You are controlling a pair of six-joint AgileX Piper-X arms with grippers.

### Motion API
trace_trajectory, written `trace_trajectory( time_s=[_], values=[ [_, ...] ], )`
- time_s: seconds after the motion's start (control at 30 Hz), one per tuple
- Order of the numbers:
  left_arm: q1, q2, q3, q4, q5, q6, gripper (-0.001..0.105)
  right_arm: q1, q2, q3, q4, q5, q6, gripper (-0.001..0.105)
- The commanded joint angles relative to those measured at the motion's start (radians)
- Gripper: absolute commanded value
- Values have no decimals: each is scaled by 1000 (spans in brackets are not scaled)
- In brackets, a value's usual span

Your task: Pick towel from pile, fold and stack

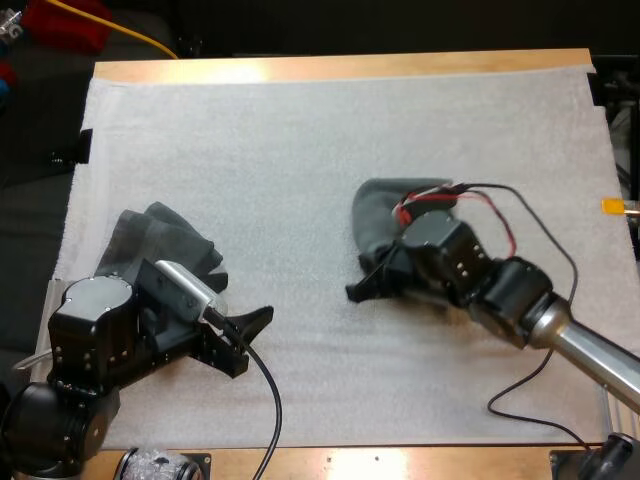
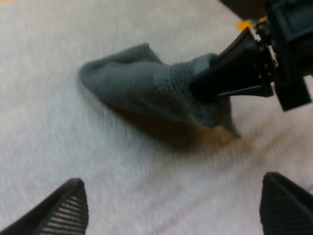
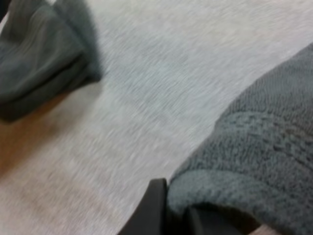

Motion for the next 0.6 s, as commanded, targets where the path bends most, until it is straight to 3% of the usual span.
trace_trajectory(
  time_s=[0.0,0.17,0.27,0.37,0.43,0.53,0.57],
  values=[
    [-4,-1,-8,22,5,4,70,20,-8,-8,1,21,-10,2],
    [-4,-1,-8,73,5,4,70,71,-8,-8,1,31,19,2],
    [-4,-1,-8,99,5,4,70,96,-8,-8,1,20,19,10],
    [-4,-1,-8,111,5,4,70,113,-8,-8,1,10,19,32],
    [-4,-1,-8,116,5,4,70,115,-8,-8,1,-39,19,53],
    [-4,-1,-8,130,5,4,70,115,-12,-8,1,-147,19,73],
    [-4,-1,-8,135,5,4,70,115,-13,-8,1,-164,19,75]
  ],
)
